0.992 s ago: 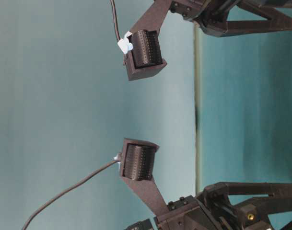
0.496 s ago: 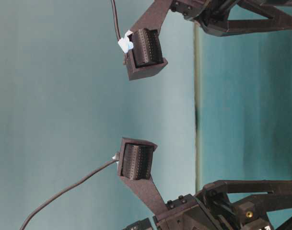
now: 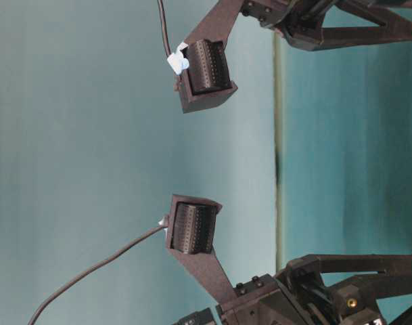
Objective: Insert the washer onto the shaft with both hands.
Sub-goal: 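Close left gripper on the silver washer, right gripper on the shaft's hex collar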
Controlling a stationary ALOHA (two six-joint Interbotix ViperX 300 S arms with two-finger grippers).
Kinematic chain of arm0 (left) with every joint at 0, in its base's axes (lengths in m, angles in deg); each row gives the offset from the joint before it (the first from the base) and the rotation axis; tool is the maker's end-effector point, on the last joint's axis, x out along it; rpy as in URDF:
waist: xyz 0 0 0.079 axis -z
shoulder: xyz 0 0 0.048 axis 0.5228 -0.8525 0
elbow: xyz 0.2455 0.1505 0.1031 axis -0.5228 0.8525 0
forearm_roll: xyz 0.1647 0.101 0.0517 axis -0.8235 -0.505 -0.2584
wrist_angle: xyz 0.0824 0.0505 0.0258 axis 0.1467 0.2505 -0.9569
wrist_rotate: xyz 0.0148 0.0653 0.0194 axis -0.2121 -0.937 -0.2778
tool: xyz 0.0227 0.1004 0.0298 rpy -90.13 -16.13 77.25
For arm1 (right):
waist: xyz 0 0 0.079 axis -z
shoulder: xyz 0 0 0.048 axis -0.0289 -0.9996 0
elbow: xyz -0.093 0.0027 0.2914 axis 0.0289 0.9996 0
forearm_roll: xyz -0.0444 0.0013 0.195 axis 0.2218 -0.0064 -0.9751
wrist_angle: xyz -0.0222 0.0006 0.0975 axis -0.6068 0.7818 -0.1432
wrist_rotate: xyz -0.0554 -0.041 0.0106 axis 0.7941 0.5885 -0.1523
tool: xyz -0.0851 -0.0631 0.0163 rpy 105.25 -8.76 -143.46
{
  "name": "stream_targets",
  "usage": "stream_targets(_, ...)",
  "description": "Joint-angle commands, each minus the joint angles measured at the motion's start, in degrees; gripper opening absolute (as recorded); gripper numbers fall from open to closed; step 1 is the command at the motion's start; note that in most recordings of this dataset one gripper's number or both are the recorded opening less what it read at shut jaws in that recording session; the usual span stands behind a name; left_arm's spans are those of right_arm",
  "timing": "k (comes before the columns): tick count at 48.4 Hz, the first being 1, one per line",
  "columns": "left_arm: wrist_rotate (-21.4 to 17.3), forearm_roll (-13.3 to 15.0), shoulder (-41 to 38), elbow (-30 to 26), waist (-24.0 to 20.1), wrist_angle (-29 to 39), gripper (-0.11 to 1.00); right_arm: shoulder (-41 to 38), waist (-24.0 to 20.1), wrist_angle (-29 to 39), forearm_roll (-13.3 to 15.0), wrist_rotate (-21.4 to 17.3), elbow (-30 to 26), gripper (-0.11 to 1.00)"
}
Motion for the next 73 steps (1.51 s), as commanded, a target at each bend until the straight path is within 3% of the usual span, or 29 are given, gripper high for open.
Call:
stream_targets(1, 0.0, -0.1, 0.4, -0.4, 0.1, -0.4, 0.83, 0.3, -0.3, -0.2, -0.1, -0.3, -0.4, 0.79)
stream_targets(10, 0.0, -0.1, 0.4, -0.4, 0.1, -0.3, 0.83, -0.2, -0.2, -0.2, -0.2, -0.4, -0.4, 0.73)
stream_targets(35, 0.1, -0.1, 0.4, -0.3, 0.4, -0.4, 0.72, -0.9, -0.1, 0.4, -0.2, -0.4, -0.4, 0.36)
stream_targets(52, 0.1, 0.0, 0.4, -0.4, 0.4, 0.0, 0.69, -1.1, 0.1, 1.1, -0.4, -0.3, -0.3, 0.3)
stream_targets(58, 0.1, -0.1, 0.4, -0.4, 0.4, 0.0, 0.63, -1.1, 0.4, 1.1, -0.4, -0.3, -0.3, 0.26)
stream_targets(69, 0.0, -0.1, 0.4, -0.3, 0.4, 0.0, 0.38, -1.6, 1.1, 1.3, -0.4, 0.0, 0.2, 0.13)
stream_targets(73, -0.3, -0.1, 0.4, -0.4, 0.4, 0.0, 0.37, -1.8, 1.1, 1.8, -0.4, 0.2, 0.2, 0.08)
